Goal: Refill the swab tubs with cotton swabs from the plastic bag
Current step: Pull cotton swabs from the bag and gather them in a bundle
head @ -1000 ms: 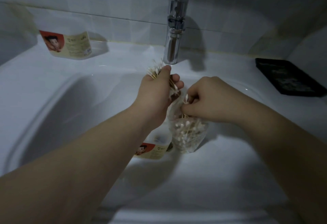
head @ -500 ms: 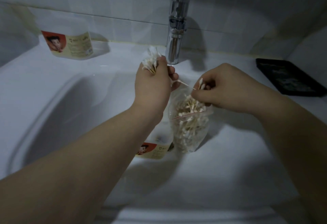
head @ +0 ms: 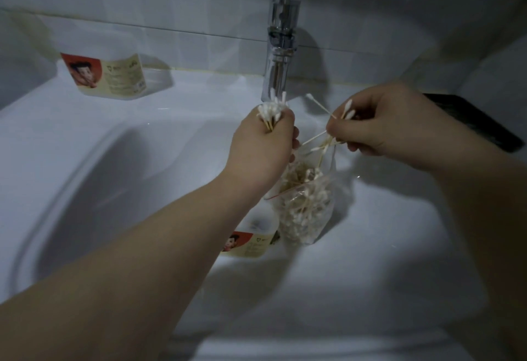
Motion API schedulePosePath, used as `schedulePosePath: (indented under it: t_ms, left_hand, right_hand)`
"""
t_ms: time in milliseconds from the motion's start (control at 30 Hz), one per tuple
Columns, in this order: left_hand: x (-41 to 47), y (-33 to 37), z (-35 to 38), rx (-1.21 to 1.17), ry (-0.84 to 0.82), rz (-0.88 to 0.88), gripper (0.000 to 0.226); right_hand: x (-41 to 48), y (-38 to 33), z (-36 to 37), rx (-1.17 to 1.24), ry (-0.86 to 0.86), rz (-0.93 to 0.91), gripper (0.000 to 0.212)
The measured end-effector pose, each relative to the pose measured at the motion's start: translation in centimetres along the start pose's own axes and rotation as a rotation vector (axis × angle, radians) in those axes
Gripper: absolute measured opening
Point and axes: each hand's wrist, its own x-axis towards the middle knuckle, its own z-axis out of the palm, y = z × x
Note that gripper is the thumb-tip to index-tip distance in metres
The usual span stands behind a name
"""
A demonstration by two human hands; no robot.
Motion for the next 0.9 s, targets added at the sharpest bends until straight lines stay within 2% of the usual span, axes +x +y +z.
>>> schedulePosePath:
  t_ms: [300, 467, 567, 667, 733, 900]
  left_hand:
    - [-0.6, -0.3, 0.2, 0.247, -0.166, 0.122, 0.019]
    - [-0.7, -0.5, 0.0, 0.265, -0.208, 0.188, 0.019]
    - [-0.5, -0.4, -0.1, 0.273, -0.219, 0.163, 0.01]
    - [-0.5, -0.3, -0.1, 0.262, -0.236, 0.115, 0.015]
    - [-0.5, -0.4, 0.0, 0.207, -0.245, 0.054, 0.018]
    - [-0.3, -0.6, 0.3, 0.03, -0.232, -0.042, 0.023]
  right_hand:
    - [0.4, 0.5, 0.8, 0.087, 0.017, -0.007, 0.015]
    - [0.7, 0.6, 1.5, 0.183, 0.035, 0.001, 0.011]
    - [0.8, 0.7, 1.5, 0.241, 0.036, 0.027, 0.006]
    - [1.0, 0.8, 1.6, 0.299, 0.038, 0.052, 0.01]
    - [1.0, 0.8, 1.6, 0.335, 0.035, 0.058, 0.013]
    - [0.9, 0.6, 1.7, 0.371, 0.057, 0.072, 0.006]
